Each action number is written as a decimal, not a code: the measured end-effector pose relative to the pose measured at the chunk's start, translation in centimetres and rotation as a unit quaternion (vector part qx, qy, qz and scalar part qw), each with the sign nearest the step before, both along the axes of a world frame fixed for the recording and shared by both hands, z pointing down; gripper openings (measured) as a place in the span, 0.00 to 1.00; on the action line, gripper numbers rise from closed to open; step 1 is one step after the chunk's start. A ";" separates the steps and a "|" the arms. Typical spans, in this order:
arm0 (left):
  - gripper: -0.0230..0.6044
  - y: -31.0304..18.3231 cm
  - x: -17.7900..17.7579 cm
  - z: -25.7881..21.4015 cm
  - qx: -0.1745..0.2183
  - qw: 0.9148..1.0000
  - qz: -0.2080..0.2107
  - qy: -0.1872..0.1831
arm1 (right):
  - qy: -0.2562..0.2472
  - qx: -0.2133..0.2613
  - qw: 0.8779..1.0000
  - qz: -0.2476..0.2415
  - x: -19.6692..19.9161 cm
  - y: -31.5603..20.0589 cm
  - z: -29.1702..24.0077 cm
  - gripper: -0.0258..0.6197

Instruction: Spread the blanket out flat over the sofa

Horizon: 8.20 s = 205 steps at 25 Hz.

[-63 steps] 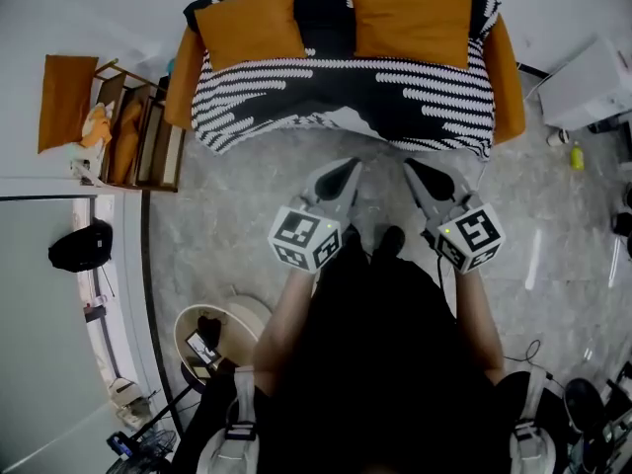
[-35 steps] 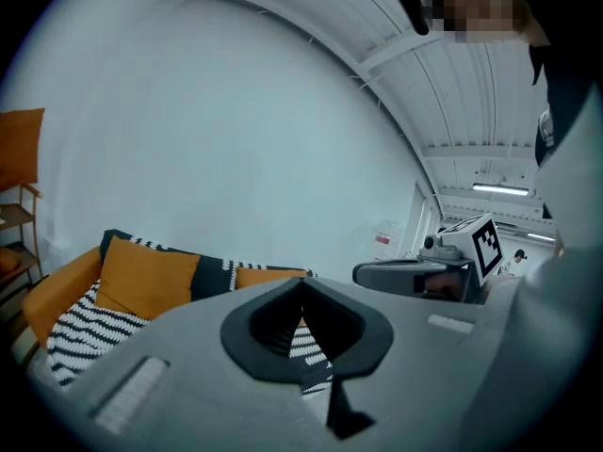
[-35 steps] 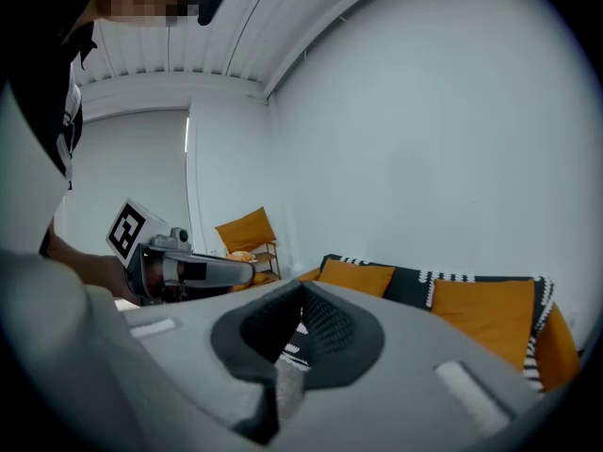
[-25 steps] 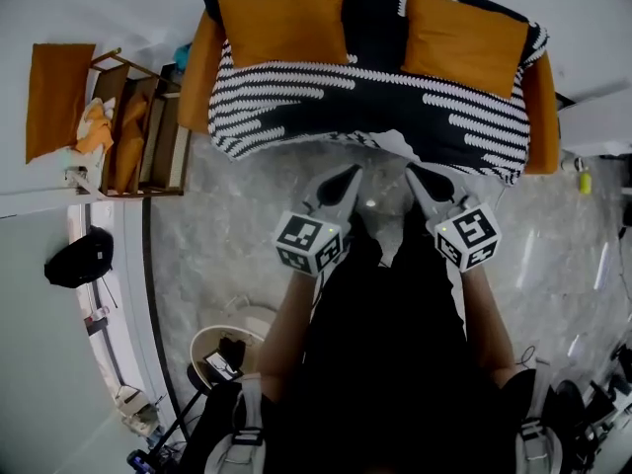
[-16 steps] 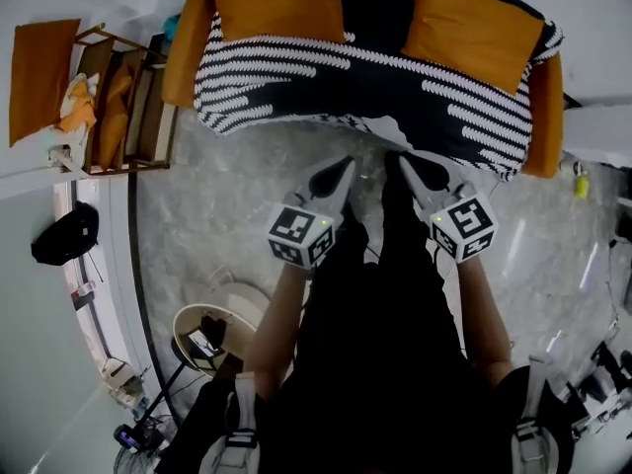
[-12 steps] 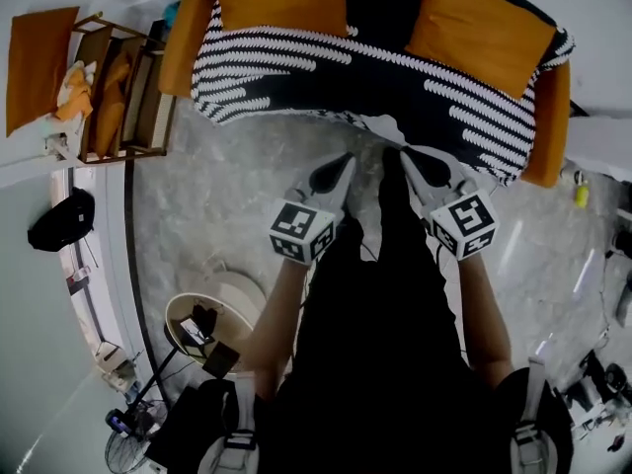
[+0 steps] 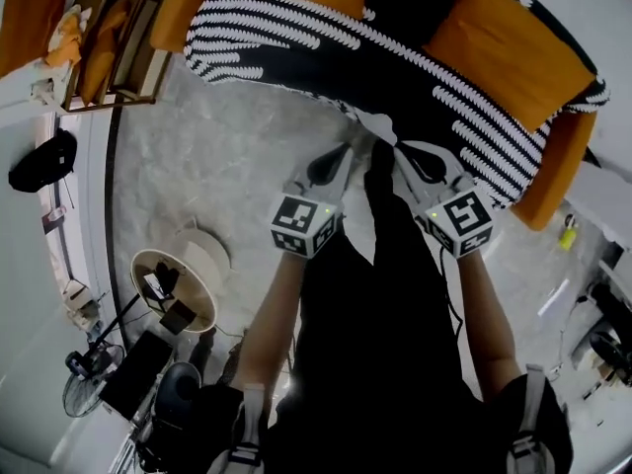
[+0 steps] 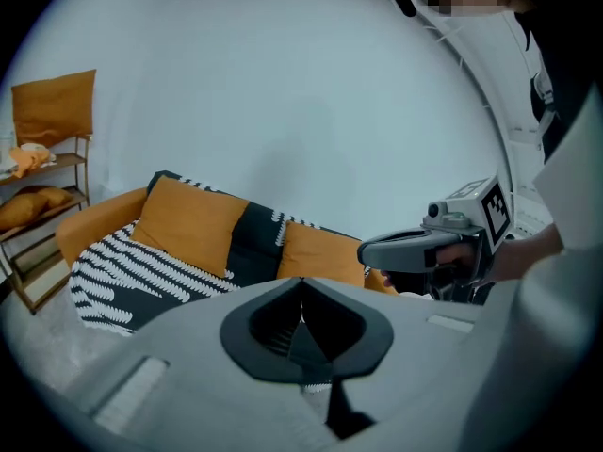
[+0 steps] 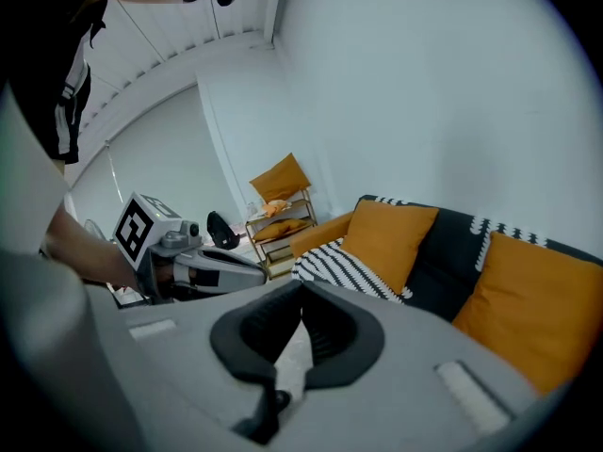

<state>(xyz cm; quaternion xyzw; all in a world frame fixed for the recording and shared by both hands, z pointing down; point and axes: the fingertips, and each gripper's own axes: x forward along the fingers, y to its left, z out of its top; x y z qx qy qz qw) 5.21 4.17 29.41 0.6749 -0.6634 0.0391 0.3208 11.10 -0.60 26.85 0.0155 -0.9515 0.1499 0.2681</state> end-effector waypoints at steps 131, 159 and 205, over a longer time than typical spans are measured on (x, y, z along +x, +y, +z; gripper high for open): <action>0.08 16.6 -3.4 50.2 -0.300 0.946 -0.105 0.064 | 0.147 -0.050 0.978 -0.138 -8.8 7.9 33.7 0.04; 0.08 20.3 -4.4 60.5 -0.401 0.910 -0.087 0.061 | 0.150 -0.064 0.982 -0.100 -9.0 8.5 39.9 0.04; 0.19 5.8 -10.4 37.3 -0.290 0.952 -0.096 -0.009 | 0.067 -0.044 0.995 -0.062 -7.8 -0.8 21.4 0.04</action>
